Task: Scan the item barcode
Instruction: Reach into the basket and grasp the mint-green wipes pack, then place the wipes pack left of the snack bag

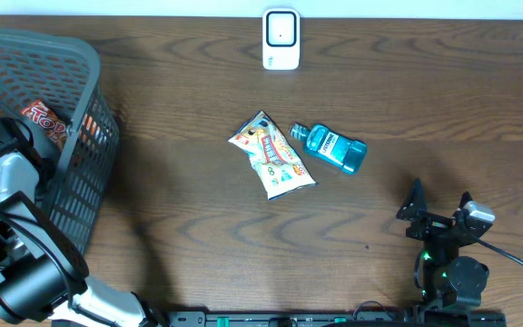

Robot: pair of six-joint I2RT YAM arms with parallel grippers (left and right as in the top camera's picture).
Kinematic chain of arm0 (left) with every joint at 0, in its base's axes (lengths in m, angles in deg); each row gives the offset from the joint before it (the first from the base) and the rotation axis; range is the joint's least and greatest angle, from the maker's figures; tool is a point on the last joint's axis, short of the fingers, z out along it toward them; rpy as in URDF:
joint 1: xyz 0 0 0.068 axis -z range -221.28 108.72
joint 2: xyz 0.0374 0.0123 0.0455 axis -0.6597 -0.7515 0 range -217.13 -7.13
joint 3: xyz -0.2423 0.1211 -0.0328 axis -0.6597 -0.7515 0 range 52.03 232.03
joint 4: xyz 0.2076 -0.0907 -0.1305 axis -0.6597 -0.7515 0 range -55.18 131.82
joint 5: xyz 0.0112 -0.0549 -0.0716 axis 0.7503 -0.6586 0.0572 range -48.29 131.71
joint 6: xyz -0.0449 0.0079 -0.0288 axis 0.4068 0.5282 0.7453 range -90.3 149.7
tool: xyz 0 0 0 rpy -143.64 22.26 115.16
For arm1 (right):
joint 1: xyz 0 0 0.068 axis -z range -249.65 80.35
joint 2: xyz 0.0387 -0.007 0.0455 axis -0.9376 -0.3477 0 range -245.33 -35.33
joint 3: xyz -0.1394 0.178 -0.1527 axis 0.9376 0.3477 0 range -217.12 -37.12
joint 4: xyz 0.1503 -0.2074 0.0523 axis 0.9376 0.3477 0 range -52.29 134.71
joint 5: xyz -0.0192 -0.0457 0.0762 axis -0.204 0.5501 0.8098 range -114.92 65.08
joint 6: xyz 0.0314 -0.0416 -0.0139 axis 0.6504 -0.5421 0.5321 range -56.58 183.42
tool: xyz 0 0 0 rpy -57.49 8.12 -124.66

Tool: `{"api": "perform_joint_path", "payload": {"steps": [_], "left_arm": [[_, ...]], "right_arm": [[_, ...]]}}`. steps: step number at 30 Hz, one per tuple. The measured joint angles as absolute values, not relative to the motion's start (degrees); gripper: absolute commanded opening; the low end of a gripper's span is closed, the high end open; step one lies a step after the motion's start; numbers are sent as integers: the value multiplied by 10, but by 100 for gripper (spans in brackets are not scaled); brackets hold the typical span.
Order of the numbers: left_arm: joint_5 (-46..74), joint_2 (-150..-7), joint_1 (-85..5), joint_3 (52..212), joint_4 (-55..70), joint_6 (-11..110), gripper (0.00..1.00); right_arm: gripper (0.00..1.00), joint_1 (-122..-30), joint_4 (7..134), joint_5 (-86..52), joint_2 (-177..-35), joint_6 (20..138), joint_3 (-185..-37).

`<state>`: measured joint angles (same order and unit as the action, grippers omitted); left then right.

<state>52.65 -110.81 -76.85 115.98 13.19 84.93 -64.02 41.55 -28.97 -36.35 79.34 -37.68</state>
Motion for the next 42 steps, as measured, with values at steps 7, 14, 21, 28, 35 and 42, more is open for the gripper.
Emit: {"api": "perform_joint_path", "payload": {"steps": [7, 14, 21, 28, 35, 42], "left_arm": [[506, -1006, -769, 1153, 116, 832, 42], [453, -761, -769, 1153, 118, 825, 42], [354, -579, -715, 1153, 124, 824, 42], [309, -561, -508, 1153, 123, 814, 42], [394, -684, -290, 1153, 56, 776, 42], [469, -860, -196, 1153, 46, 785, 42]], "right_arm": [[99, -640, 415, -290, -363, 793, -377], [99, -640, 415, -290, -363, 793, -377], [99, -640, 415, -290, -363, 793, -377], [99, -640, 415, -290, -363, 793, -377], [99, -642, 415, -290, -363, 793, -377], [99, -642, 415, -290, -363, 793, -377]]}}
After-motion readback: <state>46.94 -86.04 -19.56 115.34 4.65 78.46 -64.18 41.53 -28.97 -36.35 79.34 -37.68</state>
